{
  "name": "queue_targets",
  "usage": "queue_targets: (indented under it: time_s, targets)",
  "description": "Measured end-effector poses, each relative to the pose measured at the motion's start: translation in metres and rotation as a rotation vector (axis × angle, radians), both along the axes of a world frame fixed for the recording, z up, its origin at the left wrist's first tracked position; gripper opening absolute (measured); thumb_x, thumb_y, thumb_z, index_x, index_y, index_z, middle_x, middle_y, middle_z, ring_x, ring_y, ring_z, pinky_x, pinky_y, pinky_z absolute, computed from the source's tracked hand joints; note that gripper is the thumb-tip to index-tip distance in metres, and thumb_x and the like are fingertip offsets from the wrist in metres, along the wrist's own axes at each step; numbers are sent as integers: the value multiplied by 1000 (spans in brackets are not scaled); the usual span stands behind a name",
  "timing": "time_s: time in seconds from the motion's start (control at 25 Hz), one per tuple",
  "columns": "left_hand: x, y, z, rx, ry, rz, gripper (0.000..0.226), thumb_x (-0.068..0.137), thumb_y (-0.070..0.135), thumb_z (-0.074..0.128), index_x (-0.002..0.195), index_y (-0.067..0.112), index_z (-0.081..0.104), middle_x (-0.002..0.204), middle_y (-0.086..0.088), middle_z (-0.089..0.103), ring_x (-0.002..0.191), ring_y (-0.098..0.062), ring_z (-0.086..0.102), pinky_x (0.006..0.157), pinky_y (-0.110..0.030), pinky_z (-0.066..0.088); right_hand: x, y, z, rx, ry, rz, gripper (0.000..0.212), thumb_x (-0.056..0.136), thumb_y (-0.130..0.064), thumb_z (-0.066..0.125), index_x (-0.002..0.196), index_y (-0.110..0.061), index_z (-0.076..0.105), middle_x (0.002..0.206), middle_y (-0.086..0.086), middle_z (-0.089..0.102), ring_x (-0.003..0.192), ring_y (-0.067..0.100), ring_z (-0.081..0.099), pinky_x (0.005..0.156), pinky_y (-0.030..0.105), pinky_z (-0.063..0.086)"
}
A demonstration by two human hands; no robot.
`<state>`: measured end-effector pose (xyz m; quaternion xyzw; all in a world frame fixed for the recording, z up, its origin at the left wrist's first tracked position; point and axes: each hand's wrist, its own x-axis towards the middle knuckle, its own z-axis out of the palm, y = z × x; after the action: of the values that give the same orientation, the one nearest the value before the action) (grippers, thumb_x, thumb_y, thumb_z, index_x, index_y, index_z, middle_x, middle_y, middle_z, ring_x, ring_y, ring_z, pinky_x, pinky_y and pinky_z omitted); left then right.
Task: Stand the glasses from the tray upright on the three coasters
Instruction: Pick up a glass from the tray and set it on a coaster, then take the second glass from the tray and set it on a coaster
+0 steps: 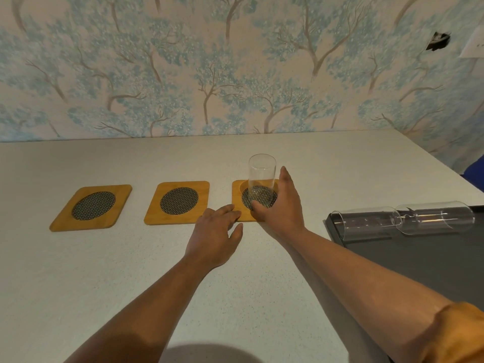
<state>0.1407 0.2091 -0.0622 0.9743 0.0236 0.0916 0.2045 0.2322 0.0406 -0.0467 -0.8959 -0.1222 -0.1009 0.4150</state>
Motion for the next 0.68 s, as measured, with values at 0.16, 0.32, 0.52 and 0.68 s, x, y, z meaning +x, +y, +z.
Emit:
queue_targets:
  time_s: [0.16,0.32,0.52,0.68]
  targets:
    - [-1,2,-1,39,-81,-37,41,97,41,53,132,21,57,144,-2,53,121,-26,51,103,-43,44,-34,-10,21,22,-96,71,104,84,-40,74,159,-13,7,167,7,15,152,19,14,122,34,18]
    - [-8,-4,4,121,-213,-93,14,93,26,62,104,17,61,104,-1,62,86,-21,56,74,-36,48,-67,-54,52,-16,-178,139,80,88,-29,70,155,-15,29,160,3,35,145,17,31,118,33,28]
    - [-22,-45,14,66,-262,-234,16,89,28,70,103,20,66,100,5,65,88,-18,59,72,-29,46,-81,-148,75,-354,-184,28,65,89,-26,65,149,-19,42,153,-2,46,138,19,41,115,32,29]
    - [-19,-127,31,-184,-132,-391,53,87,51,69,133,28,54,133,13,50,119,-2,43,97,-10,32,-107,-208,64,-246,-29,-142,48,90,-25,66,136,-22,54,134,-4,58,122,16,54,103,37,47]
